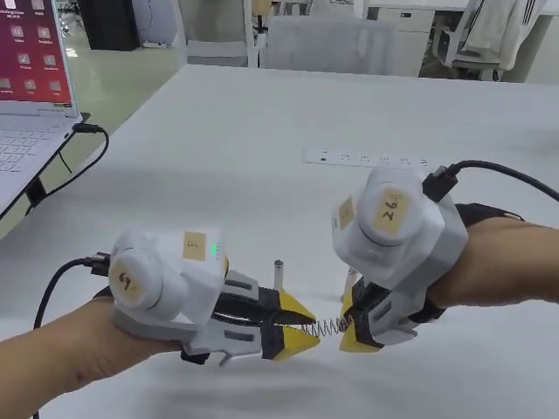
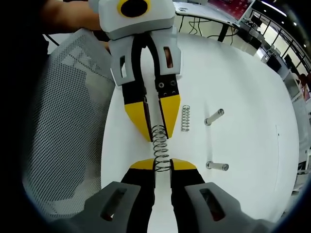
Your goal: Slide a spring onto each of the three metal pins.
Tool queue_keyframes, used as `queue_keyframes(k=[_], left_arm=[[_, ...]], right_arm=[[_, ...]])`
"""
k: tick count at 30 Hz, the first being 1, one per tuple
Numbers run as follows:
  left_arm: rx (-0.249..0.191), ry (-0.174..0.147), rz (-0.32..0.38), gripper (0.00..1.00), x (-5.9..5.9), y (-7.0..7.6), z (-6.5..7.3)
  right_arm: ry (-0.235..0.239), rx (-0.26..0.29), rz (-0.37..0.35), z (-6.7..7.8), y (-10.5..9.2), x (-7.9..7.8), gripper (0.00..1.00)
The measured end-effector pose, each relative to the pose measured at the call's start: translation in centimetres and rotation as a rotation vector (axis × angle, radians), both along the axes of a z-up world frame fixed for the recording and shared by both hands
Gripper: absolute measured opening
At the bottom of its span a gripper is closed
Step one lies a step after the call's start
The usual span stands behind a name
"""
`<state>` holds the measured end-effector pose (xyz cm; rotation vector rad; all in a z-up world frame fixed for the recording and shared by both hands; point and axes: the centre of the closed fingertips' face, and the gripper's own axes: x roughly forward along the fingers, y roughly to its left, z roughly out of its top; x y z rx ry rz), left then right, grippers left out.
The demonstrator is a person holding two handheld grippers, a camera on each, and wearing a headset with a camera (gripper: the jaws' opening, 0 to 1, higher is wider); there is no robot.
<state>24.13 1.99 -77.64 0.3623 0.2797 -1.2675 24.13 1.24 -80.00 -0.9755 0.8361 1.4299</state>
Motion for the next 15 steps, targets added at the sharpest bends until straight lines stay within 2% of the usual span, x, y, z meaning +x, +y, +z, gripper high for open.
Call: queue_keyframes(k=[12,14,15], left_arm=[[0.005,-0.005,-0.004,0.03,0.0,-0.1,-0.1],[0.028,-0.006,-0.007,0.02,-0.1,0.0,-0.6],[0.023,-0.006,-0.009,0.02,-0.2,0.0,-0.5]], right_arm=[[-0.002,0.02,0.007,1.1,0.7,-0.4,0.08],[-0.004,0.02,0.009,1.4,0.8,-0.5,0.08],[-0.006,0.022,0.01,1.5,0.8,-0.4,0.08]])
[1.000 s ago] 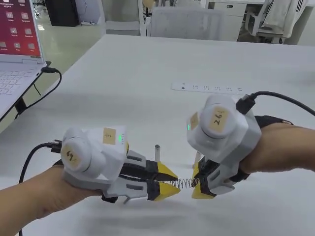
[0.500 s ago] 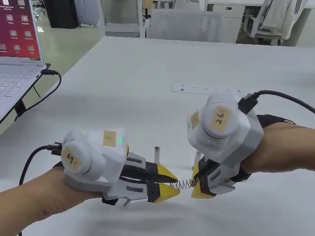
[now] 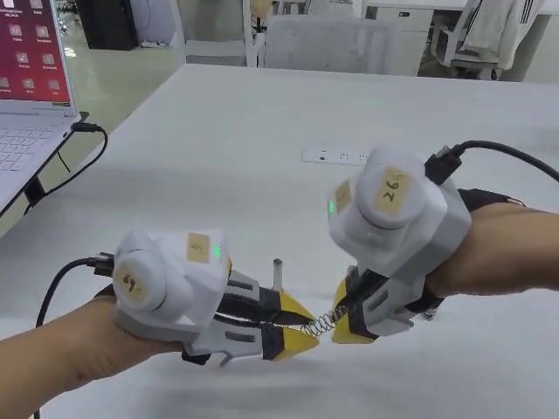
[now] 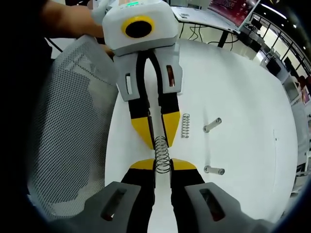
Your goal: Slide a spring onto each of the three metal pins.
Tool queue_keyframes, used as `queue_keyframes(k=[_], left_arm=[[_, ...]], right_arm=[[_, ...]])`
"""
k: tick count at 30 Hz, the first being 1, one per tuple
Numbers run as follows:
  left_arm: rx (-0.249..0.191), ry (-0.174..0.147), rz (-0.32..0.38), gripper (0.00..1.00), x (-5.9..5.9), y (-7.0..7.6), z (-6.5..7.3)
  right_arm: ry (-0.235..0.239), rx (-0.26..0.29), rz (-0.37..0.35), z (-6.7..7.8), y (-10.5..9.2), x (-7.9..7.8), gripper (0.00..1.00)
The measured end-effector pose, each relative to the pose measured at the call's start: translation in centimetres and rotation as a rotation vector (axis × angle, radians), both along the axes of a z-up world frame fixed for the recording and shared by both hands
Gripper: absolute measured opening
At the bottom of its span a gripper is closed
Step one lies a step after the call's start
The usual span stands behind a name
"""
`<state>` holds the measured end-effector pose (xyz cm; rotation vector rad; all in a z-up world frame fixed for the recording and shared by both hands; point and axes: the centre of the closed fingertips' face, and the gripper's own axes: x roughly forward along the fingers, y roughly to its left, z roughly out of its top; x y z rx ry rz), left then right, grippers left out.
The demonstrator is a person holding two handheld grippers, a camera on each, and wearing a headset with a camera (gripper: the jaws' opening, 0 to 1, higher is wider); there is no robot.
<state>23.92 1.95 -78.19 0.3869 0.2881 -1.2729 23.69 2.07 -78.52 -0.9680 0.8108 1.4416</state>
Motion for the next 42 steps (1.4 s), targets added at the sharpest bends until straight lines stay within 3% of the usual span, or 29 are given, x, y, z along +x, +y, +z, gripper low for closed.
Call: queue_keyframes(k=[13,42], left_arm=[[-0.003,0.0,-0.009,0.02,-0.1,-0.1,-0.1],[-0.002,0.018,-0.014,0.02,-0.2,-0.3,-0.4]], right_arm=[[0.015,0.023,0.023,0.8,1.2,-0.4,0.08],[0.016,-0.013,0.058,0.6,1.7,-0.8,0.08]])
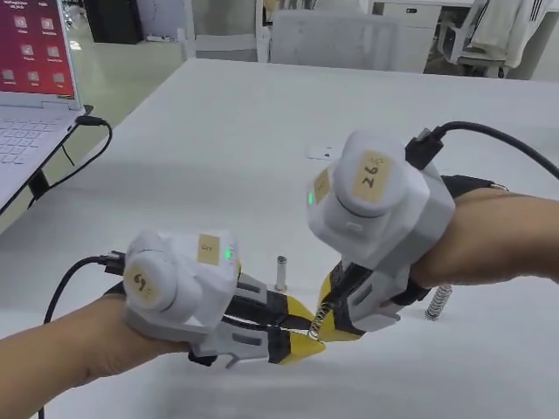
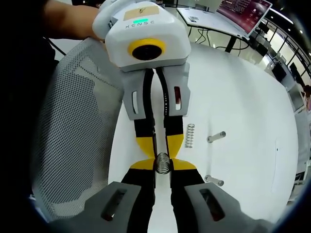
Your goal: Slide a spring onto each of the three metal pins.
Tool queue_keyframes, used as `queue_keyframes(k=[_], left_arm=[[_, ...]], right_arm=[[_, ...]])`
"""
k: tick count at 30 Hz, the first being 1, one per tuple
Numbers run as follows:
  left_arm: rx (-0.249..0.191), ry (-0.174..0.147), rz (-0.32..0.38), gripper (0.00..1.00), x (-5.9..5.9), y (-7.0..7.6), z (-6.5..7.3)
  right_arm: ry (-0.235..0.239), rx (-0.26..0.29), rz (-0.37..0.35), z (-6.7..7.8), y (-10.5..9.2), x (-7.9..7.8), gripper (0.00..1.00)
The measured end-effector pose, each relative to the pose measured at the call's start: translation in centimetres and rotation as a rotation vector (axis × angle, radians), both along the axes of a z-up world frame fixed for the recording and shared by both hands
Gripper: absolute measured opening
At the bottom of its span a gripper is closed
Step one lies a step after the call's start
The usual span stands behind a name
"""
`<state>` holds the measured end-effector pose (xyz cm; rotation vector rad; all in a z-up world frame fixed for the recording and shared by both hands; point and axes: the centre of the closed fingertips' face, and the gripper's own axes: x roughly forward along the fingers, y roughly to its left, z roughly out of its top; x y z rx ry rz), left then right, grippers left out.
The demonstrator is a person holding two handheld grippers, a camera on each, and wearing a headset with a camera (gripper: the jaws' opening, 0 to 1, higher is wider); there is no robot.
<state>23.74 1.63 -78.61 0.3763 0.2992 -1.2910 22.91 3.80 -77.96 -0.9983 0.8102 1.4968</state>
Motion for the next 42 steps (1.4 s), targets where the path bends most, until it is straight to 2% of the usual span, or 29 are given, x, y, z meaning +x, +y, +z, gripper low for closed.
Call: queue_keyframes(k=[18,24,31,42], left_arm=[[-0.014,0.022,0.006,0.04,-0.08,-0.14,-0.17],[-0.024,0.03,0.017,0.1,0.01,-0.01,-0.07],[-0.04,0.059,0.04,0.19,0.05,0.23,-0.08],[-0.056,0.074,0.06,0.27,0.21,0.6,-0.06]], right_arm=[[0.002,-0.026,0.006,-0.31,-0.25,-0.06,0.08],[0.004,-0.027,0.0,-0.24,-0.32,0.07,0.08],[0.006,-0.028,-0.012,-0.25,-0.54,0.27,0.08],[0.005,-0.031,-0.025,-0.18,-0.75,0.6,0.08]])
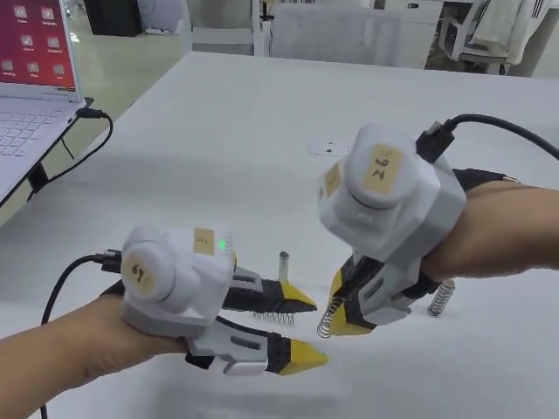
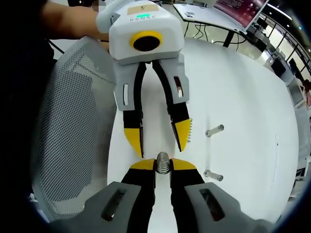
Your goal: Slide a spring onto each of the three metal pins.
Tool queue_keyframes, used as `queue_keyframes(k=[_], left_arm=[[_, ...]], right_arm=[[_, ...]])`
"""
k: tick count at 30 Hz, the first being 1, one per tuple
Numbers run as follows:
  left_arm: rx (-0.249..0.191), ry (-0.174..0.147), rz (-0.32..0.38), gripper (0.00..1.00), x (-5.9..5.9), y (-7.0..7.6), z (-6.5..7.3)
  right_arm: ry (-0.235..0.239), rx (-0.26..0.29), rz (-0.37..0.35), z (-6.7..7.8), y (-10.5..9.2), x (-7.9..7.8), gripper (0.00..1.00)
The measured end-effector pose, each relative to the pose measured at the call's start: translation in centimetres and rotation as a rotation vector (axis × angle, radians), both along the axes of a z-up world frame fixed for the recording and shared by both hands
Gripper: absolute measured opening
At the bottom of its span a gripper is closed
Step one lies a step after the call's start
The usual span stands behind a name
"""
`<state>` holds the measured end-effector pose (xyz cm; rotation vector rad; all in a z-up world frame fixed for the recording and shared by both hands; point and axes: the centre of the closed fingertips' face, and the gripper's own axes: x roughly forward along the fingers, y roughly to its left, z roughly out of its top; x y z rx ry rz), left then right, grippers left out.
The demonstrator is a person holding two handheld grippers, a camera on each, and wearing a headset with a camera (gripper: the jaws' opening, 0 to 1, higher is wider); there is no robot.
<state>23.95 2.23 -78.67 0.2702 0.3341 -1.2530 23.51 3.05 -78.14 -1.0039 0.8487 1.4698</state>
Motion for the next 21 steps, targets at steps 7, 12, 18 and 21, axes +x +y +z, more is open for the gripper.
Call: queue_keyframes(k=[7,12,18,21], left_arm=[[-0.004,0.0,0.015,0.33,0.2,0.5,0.0],[-0.011,0.007,0.022,0.39,0.2,0.7,-0.1],[-0.019,0.016,0.039,0.43,0.4,1.1,-0.1],[-0.022,0.022,0.046,0.46,0.5,1.2,-0.1]], right_arm=[[-0.003,-0.003,-0.006,0.0,-0.1,0.3,0.08],[-0.003,-0.005,-0.013,0.1,-0.1,0.5,0.08],[-0.005,-0.008,-0.024,0.2,-0.4,0.7,0.08],[-0.008,-0.012,-0.03,0.2,-0.6,0.9,0.08]])
